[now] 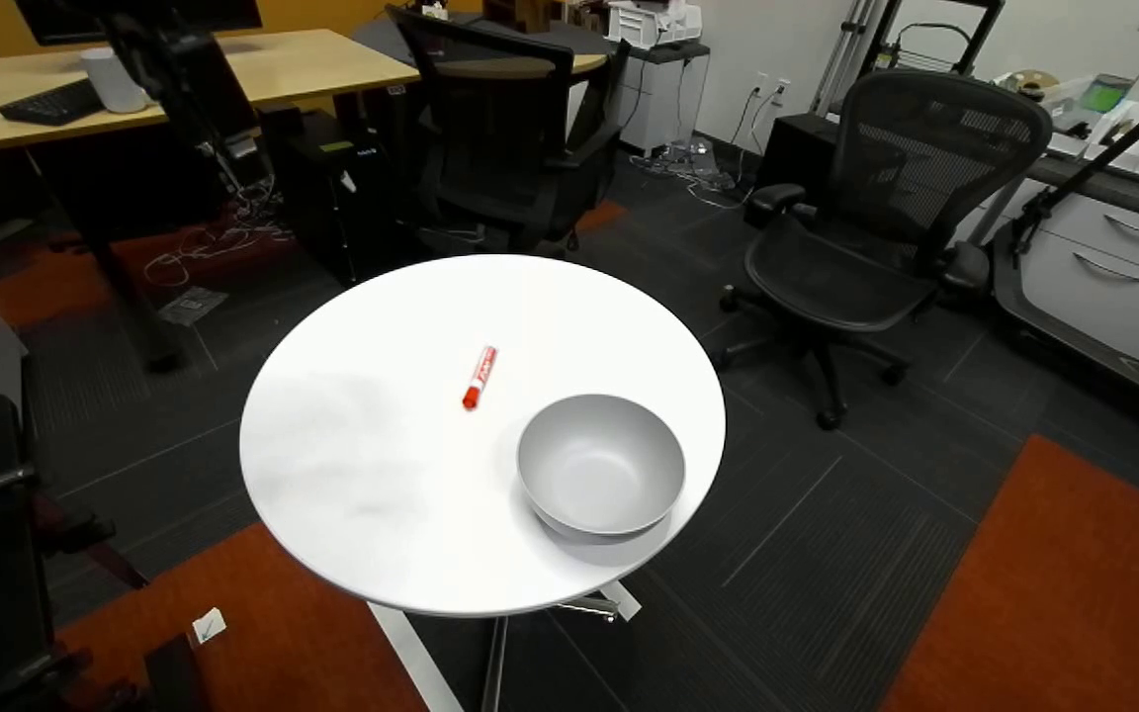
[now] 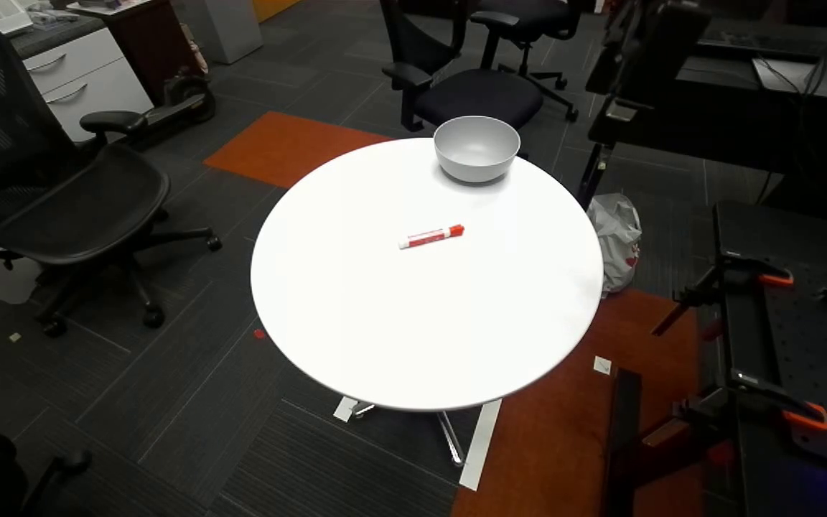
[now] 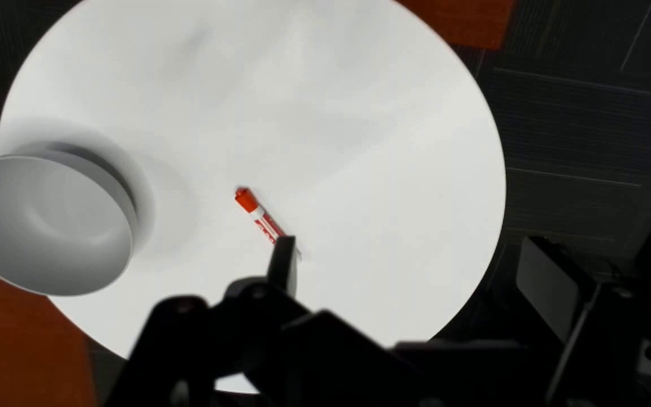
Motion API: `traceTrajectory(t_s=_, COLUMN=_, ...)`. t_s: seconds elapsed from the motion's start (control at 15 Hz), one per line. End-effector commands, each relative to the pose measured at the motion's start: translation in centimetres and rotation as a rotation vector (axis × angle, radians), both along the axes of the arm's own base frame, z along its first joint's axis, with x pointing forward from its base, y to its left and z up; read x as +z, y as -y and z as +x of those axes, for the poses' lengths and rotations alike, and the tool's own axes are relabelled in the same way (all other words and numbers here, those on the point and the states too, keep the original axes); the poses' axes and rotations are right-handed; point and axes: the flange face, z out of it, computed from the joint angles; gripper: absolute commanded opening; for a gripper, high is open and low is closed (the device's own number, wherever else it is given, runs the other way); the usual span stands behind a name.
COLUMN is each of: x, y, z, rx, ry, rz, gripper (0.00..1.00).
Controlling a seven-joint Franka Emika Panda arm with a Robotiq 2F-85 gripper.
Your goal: Put the marker in the bowl
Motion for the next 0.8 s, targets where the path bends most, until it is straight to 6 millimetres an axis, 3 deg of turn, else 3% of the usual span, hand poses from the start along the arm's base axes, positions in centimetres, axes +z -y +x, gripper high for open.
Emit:
traceTrajectory(t_s=0.0, x=-1.7, y=1.1, z=3.3, rx=0.064, ry=0.032, rz=-0.019, gripper=1.00)
traceTrajectory(t_s=0.6, x=-8.4, y=4.5, z=8.2, rx=0.122, ry=0.031, rz=-0.048, gripper=1.00)
traceTrajectory(t_s=0.73, x=-9.9, y=4.4, z=8.9, rx=0.126, ry=0.025, rz=-0.054, gripper=1.00)
